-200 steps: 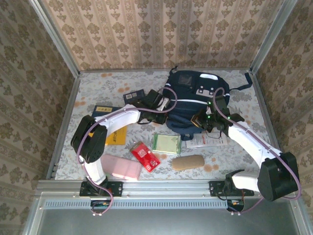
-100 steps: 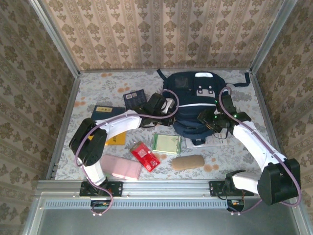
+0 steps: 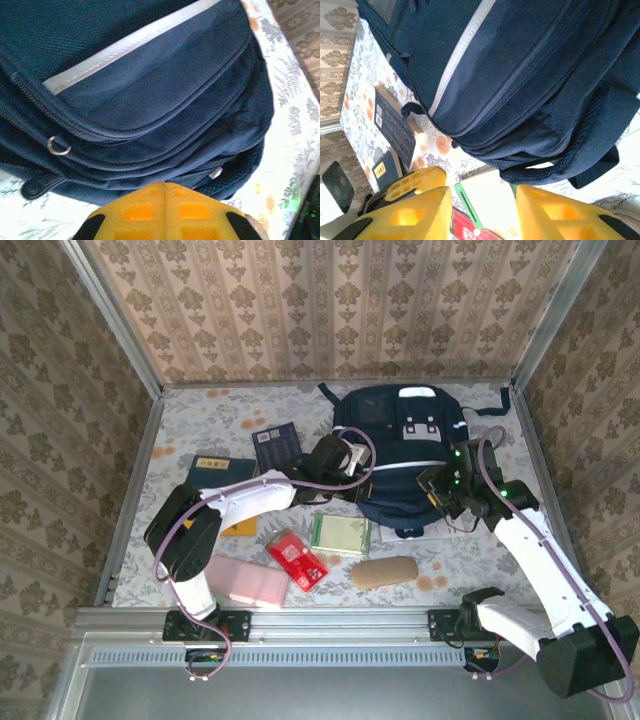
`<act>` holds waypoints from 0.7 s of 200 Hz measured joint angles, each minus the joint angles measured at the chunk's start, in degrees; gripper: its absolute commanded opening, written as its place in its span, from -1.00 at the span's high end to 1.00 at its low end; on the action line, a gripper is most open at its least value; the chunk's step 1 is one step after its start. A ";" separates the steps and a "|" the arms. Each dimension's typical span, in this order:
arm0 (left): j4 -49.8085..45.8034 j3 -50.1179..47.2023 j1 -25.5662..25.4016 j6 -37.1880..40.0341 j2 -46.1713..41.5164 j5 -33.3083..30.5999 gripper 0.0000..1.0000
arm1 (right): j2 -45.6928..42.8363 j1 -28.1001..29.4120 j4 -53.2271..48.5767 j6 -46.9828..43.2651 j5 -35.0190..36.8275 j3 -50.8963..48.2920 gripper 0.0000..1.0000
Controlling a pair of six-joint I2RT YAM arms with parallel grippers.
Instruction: Pack books, pencil case, and school supplies into a backpack
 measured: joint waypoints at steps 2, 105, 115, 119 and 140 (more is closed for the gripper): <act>-0.48 0.09 0.04 0.44 0.00 -0.31 0.66 | 0.20 0.22 0.13 -0.04 -0.02 0.00 0.20; -2.54 -13.18 13.20 -4.20 -12.07 -7.74 0.40 | 27.43 22.86 8.72 -50.05 17.84 8.81 -0.02; -1.99 -14.32 13.81 -4.90 -12.96 -7.72 0.39 | 28.94 23.93 8.96 -54.49 18.86 8.85 -0.04; -1.81 -14.67 14.01 -5.18 -13.31 -7.72 0.39 | 29.66 24.30 8.96 -56.26 19.39 8.92 -0.05; -0.66 -15.47 14.64 -6.16 -14.14 -7.67 0.39 | 33.53 25.40 8.66 -63.12 21.92 10.25 -0.07</act>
